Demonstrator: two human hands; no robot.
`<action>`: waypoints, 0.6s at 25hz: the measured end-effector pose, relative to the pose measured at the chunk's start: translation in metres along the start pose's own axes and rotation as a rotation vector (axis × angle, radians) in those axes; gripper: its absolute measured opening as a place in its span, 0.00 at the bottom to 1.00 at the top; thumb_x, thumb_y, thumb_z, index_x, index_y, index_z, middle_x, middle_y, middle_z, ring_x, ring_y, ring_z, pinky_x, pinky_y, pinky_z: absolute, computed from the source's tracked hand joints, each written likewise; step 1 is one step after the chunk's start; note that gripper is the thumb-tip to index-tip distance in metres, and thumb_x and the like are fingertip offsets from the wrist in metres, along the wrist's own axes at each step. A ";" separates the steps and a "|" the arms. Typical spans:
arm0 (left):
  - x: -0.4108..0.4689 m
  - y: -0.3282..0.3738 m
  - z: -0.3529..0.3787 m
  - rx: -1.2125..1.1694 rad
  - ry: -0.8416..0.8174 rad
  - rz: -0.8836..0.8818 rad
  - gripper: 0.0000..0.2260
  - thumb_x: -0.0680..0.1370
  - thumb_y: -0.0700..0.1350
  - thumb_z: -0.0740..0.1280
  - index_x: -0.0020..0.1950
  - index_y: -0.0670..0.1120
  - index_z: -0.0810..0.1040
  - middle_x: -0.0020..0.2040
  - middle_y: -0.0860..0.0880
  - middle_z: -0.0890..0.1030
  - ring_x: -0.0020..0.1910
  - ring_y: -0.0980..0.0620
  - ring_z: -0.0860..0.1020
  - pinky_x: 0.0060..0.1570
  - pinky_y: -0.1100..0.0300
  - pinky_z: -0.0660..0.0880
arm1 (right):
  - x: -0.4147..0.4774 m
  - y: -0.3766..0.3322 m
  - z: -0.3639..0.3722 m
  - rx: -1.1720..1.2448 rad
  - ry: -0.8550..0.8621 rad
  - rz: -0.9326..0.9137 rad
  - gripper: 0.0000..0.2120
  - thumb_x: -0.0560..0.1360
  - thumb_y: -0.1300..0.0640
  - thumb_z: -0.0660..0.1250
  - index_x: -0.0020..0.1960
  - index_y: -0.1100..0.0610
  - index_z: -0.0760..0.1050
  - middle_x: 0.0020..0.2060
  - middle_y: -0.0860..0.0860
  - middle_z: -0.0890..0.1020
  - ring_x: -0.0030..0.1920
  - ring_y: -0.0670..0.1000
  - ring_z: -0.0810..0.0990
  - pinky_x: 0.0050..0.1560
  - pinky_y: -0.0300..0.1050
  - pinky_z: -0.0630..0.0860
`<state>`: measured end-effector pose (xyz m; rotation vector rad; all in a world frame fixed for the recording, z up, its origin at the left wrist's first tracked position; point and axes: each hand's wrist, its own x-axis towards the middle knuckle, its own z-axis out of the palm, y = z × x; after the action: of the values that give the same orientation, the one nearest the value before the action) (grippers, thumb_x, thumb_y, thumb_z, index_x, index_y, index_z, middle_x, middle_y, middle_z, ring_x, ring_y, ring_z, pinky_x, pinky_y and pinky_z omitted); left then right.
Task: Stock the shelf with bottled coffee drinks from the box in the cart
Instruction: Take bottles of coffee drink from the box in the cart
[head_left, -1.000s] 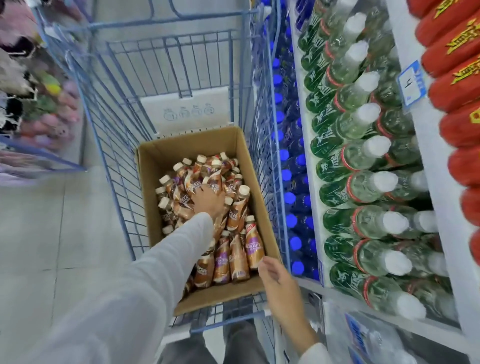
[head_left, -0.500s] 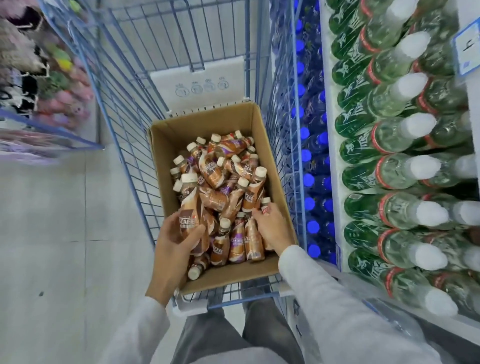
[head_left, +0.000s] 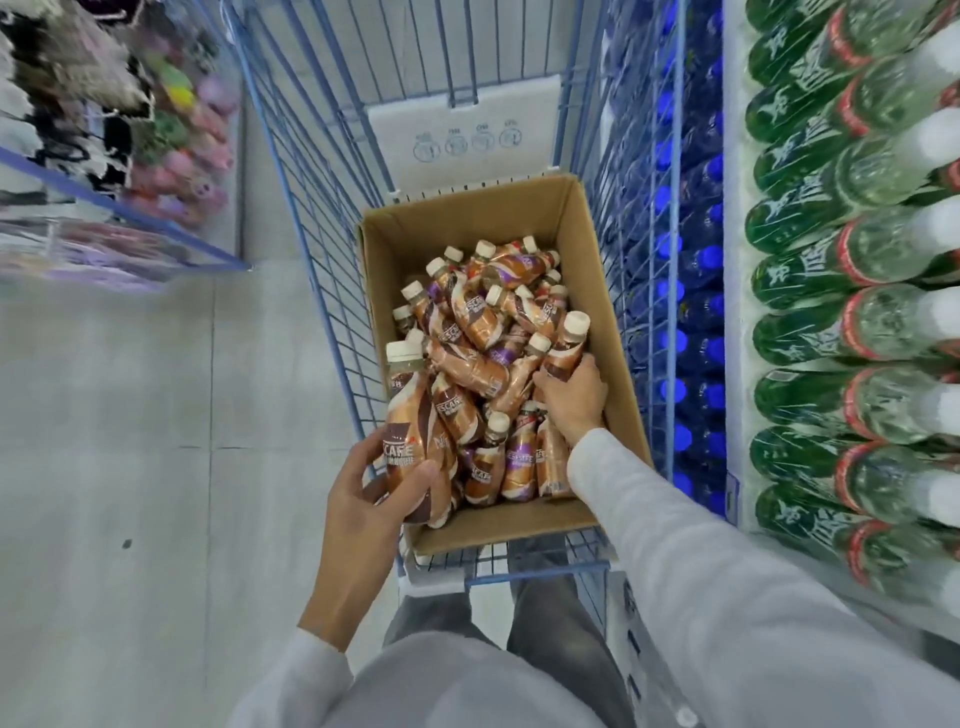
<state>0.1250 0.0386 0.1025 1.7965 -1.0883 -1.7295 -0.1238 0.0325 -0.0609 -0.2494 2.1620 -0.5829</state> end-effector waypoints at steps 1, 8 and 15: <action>0.000 0.004 0.001 -0.007 -0.031 0.014 0.26 0.70 0.55 0.79 0.66 0.57 0.78 0.58 0.56 0.85 0.55 0.53 0.85 0.44 0.59 0.83 | -0.020 -0.002 -0.007 0.073 -0.010 -0.032 0.27 0.71 0.51 0.78 0.66 0.56 0.73 0.63 0.54 0.80 0.66 0.59 0.75 0.68 0.58 0.71; -0.015 0.052 0.018 0.017 -0.293 0.182 0.22 0.73 0.53 0.77 0.66 0.55 0.79 0.55 0.58 0.86 0.52 0.57 0.85 0.40 0.66 0.81 | -0.168 -0.011 -0.066 0.378 0.016 -0.237 0.28 0.66 0.39 0.78 0.63 0.38 0.75 0.56 0.37 0.83 0.58 0.39 0.80 0.65 0.53 0.77; -0.064 0.088 0.065 0.102 -0.640 0.327 0.20 0.72 0.54 0.79 0.62 0.65 0.81 0.53 0.58 0.87 0.50 0.54 0.86 0.45 0.63 0.81 | -0.277 0.015 -0.157 0.673 0.284 -0.314 0.26 0.65 0.41 0.79 0.60 0.41 0.77 0.54 0.41 0.85 0.55 0.43 0.83 0.63 0.55 0.78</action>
<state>0.0460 0.0480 0.2005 1.0307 -1.6333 -2.1099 -0.0784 0.1989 0.2075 -0.1381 2.0625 -1.5569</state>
